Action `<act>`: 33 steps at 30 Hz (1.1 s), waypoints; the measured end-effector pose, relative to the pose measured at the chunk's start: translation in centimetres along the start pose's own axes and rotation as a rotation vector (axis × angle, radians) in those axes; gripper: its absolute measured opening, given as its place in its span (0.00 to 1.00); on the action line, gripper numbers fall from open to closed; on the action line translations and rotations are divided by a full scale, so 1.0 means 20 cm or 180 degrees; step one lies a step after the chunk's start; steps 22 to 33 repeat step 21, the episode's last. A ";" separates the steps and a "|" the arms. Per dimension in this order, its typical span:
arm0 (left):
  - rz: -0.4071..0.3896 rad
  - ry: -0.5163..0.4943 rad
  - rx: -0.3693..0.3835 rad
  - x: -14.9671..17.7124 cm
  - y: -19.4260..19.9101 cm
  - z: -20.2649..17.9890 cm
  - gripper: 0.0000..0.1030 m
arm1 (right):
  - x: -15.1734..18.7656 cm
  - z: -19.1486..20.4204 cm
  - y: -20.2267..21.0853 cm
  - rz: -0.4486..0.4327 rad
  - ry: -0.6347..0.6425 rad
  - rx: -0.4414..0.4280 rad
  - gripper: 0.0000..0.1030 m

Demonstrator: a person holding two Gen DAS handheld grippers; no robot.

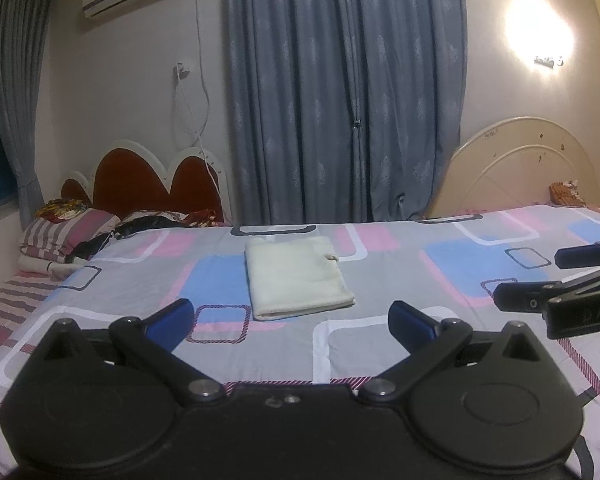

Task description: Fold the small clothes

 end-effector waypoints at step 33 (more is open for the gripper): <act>0.0012 0.0036 0.0053 0.03 -0.03 0.04 1.00 | 0.02 0.03 -0.01 0.0000 0.0011 -0.0025 1.00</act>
Point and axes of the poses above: each gripper's, at about its wrist camera, not at the fingertips, and y roughly against the way its jaws point, z to its left, x to its underside, the point moved 8 cm from there along -y, roughly the way its jaws point, and after that the axes turned 15 degrees about -z, right-handed, at the moved point
